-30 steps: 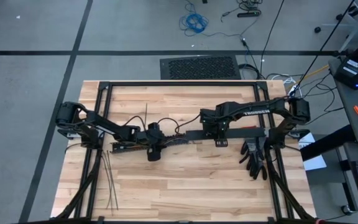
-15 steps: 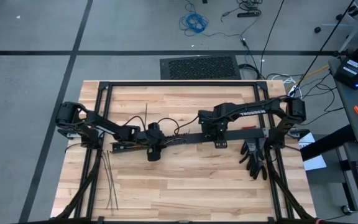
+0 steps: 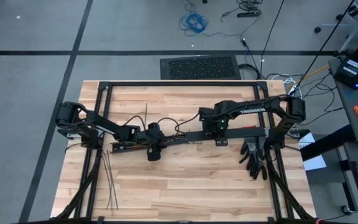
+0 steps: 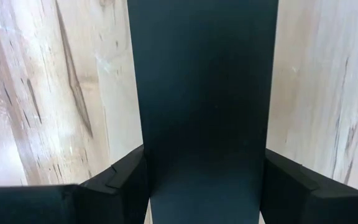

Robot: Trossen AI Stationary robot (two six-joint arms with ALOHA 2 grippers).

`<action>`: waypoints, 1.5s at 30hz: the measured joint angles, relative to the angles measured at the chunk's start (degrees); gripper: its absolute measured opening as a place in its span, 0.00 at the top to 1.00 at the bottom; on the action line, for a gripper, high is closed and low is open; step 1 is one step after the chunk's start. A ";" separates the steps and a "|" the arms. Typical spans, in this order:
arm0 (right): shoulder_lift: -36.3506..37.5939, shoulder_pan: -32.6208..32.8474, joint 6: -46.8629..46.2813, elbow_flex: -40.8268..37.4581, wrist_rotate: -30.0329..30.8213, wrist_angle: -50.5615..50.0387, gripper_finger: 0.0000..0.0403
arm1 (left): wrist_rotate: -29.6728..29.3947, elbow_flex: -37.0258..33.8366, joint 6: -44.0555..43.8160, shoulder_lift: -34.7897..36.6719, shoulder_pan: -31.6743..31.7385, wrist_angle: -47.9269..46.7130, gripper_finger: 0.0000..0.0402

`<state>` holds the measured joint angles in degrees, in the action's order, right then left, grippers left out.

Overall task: Ziptie cables
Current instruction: Close the black cable duct

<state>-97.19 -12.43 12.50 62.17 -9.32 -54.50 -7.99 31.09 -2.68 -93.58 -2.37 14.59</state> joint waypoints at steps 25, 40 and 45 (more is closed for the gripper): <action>0.20 0.04 -0.12 0.00 0.79 -2.50 0.45 | -0.02 0.00 0.07 0.00 0.00 0.07 0.38; 0.20 0.27 0.59 -0.09 -2.06 0.23 0.45 | -0.02 -0.04 0.21 0.00 0.00 0.09 0.38; 0.20 1.31 0.25 -0.02 -2.97 1.62 0.45 | -0.05 -0.04 0.32 -0.03 0.00 0.23 0.38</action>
<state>-96.99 -11.11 12.75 62.15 -12.29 -52.88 -8.04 31.05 -2.36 -93.61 -2.37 14.82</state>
